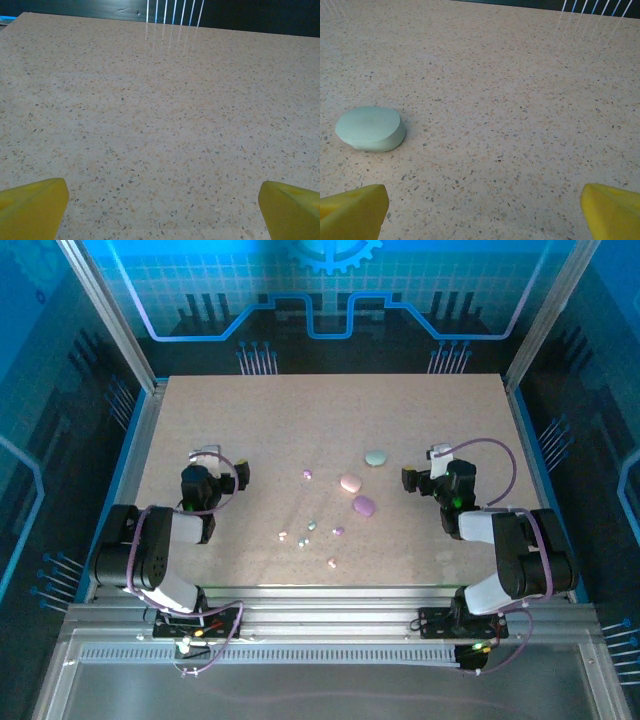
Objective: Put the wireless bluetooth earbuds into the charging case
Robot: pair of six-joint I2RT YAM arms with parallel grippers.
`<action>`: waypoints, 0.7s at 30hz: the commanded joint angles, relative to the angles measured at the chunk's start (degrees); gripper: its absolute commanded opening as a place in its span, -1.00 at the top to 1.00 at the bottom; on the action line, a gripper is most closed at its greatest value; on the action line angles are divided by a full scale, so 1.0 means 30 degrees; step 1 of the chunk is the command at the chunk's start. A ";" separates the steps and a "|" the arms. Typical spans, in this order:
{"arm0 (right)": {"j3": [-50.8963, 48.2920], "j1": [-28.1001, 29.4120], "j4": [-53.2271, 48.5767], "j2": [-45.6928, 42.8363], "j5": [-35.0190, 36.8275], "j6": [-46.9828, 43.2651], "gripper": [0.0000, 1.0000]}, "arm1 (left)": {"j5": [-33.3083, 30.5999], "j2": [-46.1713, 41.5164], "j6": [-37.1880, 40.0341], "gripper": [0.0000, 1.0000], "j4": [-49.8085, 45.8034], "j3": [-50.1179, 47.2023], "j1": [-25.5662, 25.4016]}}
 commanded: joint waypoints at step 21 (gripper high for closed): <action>0.8198 0.0523 -1.4566 -0.1984 -0.4785 0.1921 -1.00 | 0.0236 0.0018 0.0275 -0.98 -0.0073 0.0385 -0.0083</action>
